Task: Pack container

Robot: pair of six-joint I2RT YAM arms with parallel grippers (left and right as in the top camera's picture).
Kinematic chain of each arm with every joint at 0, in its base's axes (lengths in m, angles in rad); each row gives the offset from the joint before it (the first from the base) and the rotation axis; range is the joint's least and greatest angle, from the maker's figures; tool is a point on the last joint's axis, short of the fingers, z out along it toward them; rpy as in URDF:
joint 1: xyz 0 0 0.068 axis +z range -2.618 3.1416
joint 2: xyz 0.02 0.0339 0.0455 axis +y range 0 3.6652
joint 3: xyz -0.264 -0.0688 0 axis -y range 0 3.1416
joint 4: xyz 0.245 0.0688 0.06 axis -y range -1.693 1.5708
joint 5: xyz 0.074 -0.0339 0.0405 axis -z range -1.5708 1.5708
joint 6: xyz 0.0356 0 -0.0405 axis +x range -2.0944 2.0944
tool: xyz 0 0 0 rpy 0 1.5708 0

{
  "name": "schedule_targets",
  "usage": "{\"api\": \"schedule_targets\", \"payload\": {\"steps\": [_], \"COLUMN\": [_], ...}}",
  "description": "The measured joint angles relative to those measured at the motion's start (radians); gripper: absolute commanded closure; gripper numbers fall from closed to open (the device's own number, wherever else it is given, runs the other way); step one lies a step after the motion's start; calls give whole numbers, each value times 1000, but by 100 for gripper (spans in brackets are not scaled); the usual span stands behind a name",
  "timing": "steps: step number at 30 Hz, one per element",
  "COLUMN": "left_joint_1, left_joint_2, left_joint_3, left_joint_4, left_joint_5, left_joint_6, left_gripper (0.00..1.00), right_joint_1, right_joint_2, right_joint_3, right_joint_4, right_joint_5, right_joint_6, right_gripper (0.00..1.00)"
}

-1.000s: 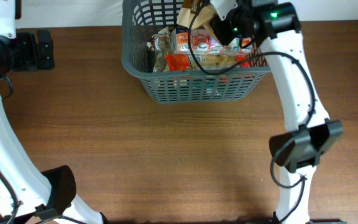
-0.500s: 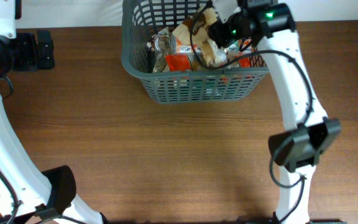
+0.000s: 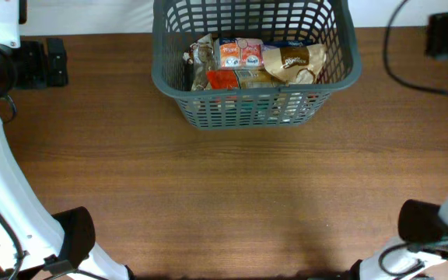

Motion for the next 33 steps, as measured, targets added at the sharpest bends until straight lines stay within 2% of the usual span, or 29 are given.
{"api": "schedule_targets", "payload": {"steps": [6, 11, 12, 13, 33], "left_joint_1": [0, 0, 0, 0, 0], "left_joint_2": [0, 0, 0, 0, 0], "left_joint_3": [0, 0, 0, 0, 0], "left_joint_4": [0, 0, 0, 0, 0], "left_joint_5": [0, 0, 0, 0, 0], "left_joint_6": [0, 0, 0, 0, 0], "left_gripper": [1, 1, 1, 1, 1], "right_joint_1": [-225, -293, -294, -294, -294], "right_joint_2": [12, 11, 11, 11, 11], "right_joint_3": [-44, -173, -194, -215, -225], "right_joint_4": [29, 58, 67, 74, 78], "right_joint_5": [-58, -156, -173, -195, -254], "right_joint_6": [0, 1, 4, 5, 4], "right_gripper": [32, 23, 20, 1, 1]}}
